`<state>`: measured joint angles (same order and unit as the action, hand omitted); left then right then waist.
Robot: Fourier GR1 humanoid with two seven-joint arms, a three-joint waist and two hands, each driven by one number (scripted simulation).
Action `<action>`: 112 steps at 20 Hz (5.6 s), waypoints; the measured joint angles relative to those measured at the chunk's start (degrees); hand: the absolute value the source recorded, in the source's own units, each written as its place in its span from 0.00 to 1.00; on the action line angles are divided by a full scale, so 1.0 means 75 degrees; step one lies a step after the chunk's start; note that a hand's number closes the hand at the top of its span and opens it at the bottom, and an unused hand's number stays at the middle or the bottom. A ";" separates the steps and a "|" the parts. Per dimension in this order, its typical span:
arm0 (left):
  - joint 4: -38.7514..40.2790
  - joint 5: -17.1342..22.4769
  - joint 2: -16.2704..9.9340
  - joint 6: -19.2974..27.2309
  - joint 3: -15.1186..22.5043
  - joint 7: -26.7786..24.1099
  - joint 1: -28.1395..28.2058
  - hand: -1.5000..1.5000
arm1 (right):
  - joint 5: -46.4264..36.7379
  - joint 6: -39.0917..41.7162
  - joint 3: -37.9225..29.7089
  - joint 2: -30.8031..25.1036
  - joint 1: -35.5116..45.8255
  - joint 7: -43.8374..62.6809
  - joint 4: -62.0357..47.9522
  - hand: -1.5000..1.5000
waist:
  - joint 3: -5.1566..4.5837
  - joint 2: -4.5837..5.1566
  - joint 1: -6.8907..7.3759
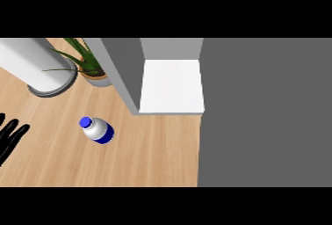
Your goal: Pick up the bottled water, place it into the cabinet and close the cabinet
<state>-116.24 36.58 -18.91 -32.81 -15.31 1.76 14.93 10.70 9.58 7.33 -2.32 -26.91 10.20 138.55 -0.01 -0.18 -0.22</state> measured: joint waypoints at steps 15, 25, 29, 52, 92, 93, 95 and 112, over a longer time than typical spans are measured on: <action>0.1978 -0.2168 0.0859 -0.0061 -0.0215 -0.1278 -0.0729 0.00 | -0.0140 0.0425 0.0016 -0.0148 -0.1174 -0.0660 0.0173 0.00 | -0.0003 0.0010 -0.0088; 0.4857 -0.3915 0.1018 0.0082 -0.0072 -0.3102 -0.1815 0.00 | -0.0156 0.0970 0.0153 -0.0193 -0.2360 -0.1578 0.0346 0.00 | -0.0009 0.0017 -0.0180; 0.6204 -0.4411 0.1064 0.0314 -0.0063 -0.3866 -0.2387 0.00 | -0.0237 0.1116 0.0351 -0.0141 -0.2835 -0.1979 0.0386 0.00 | -0.0012 0.0020 -0.0200; 1.1760 -0.5380 0.0925 0.0749 0.0227 -0.6448 -0.4569 1.00 | -0.0525 0.1473 0.0426 -0.0361 -0.3761 -0.2839 0.0450 0.00 | -0.0029 0.0072 -0.0230; 1.0482 -0.1532 0.2500 0.3659 0.2640 -0.5864 -0.4781 1.00 | -0.0661 0.1482 0.0568 -0.0243 -0.4021 -0.3026 0.0386 0.00 | 0.0008 -0.0041 -0.0052; 1.0227 -0.1406 0.2504 0.3949 0.2876 -0.5699 -0.4838 1.00 | -0.0656 0.1504 0.0543 -0.0258 -0.4027 -0.3040 0.0381 0.00 | 0.0008 -0.0042 -0.0057; 0.9795 -0.1334 0.2510 0.4594 0.3281 -0.5482 -0.4965 1.00 | -0.0636 0.1538 0.0516 -0.0277 -0.4088 -0.3076 0.0397 0.00 | 0.0008 -0.0040 -0.0072; 0.9411 -0.0530 0.2519 0.8663 0.5387 -0.3463 -0.7778 1.00 | -0.0422 0.1648 -0.0115 -0.0338 -0.3612 -0.3010 0.0297 0.00 | 0.0002 0.0055 -0.0274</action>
<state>-45.65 32.60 -0.02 32.16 25.09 -24.21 -43.40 7.54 21.94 6.47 -4.85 -54.00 -12.37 140.78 0.00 0.23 -2.27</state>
